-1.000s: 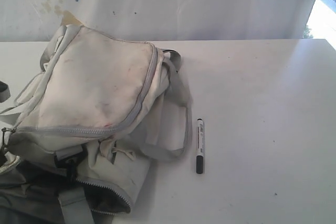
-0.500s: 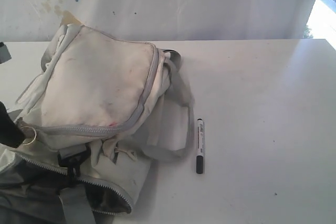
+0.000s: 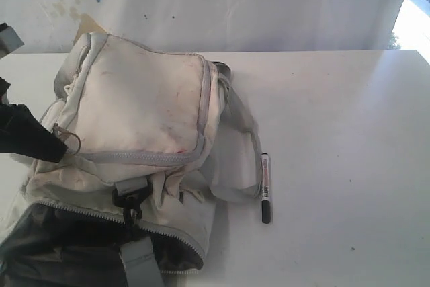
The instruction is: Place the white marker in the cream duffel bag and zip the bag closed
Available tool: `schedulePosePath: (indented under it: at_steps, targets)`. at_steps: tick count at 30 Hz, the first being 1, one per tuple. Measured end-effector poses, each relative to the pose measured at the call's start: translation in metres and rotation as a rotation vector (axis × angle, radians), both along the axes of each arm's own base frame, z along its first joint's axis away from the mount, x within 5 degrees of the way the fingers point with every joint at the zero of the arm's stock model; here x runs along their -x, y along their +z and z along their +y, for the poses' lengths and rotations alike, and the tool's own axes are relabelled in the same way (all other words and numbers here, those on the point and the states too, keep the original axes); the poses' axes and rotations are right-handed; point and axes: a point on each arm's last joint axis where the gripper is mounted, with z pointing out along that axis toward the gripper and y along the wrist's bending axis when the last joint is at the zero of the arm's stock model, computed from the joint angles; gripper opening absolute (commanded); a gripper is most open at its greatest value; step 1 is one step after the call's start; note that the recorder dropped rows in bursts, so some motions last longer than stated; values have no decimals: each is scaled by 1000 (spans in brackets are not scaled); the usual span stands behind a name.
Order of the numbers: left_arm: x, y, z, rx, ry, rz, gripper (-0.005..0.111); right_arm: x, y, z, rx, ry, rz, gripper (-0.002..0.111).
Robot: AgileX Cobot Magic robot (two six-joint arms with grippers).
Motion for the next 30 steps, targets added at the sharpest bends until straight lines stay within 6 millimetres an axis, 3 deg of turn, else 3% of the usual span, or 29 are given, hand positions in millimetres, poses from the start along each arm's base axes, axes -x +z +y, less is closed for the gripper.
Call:
schedulePosePath:
  at_steps: [9, 15, 20, 24, 30]
  targets:
    - [0, 0, 0, -4, -7, -3, 0, -26, -13, 25, -81, 293, 97, 0]
    - [2, -8, 5, -72, -17, -4, 0, -61, -33, 19, -123, 169, 201, 0]
    - [5, -16, 5, -73, -6, 17, 0, -83, -49, 26, -160, 253, 361, 0]
    - [6, -18, 4, -65, -3, 22, 15, -91, -51, 31, -172, 333, 385, 0]
    - [4, -18, 5, -66, 16, 4, 51, -96, -43, 34, -172, 380, 357, 0]
